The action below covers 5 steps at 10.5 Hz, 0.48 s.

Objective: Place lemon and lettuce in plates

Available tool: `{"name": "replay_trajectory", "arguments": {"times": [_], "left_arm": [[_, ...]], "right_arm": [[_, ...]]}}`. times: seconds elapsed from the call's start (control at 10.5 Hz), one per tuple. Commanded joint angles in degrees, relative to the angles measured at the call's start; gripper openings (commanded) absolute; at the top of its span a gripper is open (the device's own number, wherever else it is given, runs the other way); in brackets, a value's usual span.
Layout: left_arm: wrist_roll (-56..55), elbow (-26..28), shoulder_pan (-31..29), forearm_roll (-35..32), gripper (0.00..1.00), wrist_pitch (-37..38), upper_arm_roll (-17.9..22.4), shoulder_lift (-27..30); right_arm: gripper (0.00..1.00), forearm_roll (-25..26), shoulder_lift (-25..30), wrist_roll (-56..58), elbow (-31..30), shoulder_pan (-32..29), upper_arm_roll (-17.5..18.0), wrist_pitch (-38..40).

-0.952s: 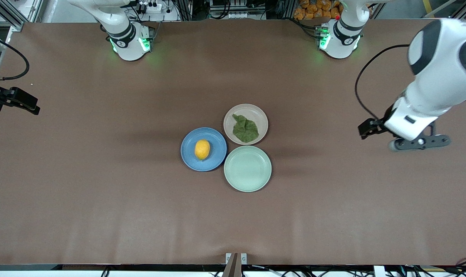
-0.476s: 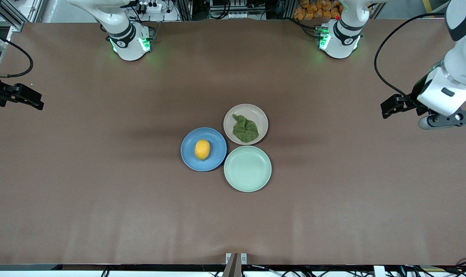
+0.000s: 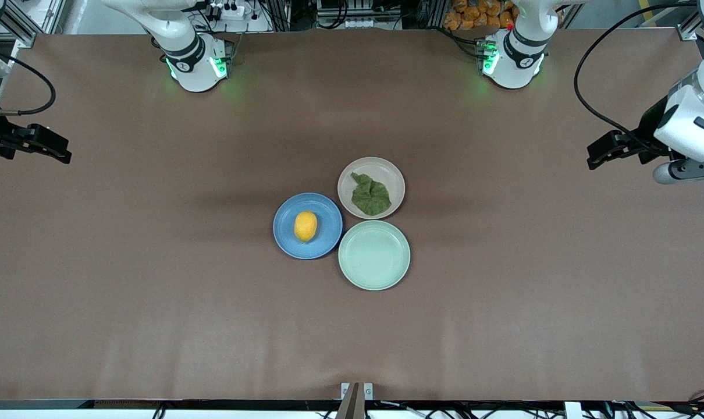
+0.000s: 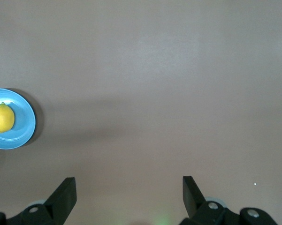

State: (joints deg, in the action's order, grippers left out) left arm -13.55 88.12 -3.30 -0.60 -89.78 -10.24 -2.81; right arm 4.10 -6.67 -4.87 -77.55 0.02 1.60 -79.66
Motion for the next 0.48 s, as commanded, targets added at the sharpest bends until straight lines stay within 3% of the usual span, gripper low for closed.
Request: {"name": "replay_trajectory", "arguments": {"times": [0.0,0.38], "left_arm": [[1.6,-0.3,-0.3,1.6,1.0,1.0,0.8,0.8],[1.6,-1.1,1.8,1.4,1.0,1.5,3.4,0.9]], "right_arm": [[1.0,-0.3,0.7,0.4,-0.5,-0.1,0.0,0.0],[1.0,-0.3,0.7,0.3,-0.5,0.0,0.0,0.4]]}}
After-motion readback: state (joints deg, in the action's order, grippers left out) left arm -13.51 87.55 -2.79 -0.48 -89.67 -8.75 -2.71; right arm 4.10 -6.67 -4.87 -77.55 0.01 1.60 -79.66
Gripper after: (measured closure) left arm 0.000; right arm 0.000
